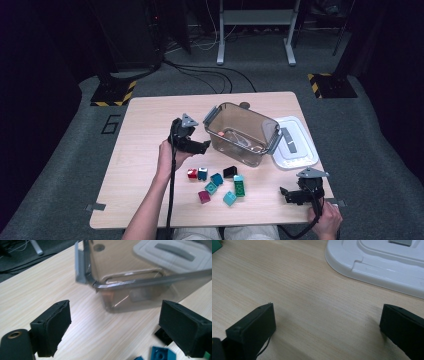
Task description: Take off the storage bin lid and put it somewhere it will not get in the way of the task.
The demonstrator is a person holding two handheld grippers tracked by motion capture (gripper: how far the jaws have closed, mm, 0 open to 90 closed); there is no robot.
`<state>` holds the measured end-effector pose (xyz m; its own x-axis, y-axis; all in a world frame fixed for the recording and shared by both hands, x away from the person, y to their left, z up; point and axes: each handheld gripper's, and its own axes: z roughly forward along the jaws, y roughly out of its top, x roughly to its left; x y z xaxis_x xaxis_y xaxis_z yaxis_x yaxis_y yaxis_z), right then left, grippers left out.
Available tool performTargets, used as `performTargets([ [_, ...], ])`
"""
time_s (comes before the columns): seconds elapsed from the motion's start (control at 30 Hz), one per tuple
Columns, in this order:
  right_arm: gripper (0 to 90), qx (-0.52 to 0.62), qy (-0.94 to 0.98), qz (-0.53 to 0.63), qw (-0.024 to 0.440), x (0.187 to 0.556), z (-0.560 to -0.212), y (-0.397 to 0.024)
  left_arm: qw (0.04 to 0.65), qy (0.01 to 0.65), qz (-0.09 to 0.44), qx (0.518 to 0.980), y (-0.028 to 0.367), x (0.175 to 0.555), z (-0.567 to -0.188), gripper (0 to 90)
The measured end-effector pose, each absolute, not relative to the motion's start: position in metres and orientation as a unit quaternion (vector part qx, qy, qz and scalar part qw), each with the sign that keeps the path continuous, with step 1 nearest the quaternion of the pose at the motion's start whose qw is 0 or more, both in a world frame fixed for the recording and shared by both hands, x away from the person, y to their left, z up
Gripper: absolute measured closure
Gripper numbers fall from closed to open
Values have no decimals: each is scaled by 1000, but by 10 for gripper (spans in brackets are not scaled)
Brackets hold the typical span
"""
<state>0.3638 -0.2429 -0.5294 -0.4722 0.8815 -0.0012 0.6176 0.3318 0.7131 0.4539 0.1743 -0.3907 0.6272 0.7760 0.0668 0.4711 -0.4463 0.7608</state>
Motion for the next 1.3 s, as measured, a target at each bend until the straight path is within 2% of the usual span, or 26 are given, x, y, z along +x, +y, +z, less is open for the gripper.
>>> performTargets([
  [0.13,0,473,792,332,199,364,-529,-243,351,392,206,825,186,449,-402,29],
  [0.33,0,474,791,331,199,364,-529,-243,349,416,194,817,202,444,-426,0],
  [0.73,0,474,791,331,199,364,-529,-243,340,444,162,813,209,431,-478,0],
  [1.3,0,474,791,331,199,364,-529,-243,304,467,172,813,215,426,-509,3],
])
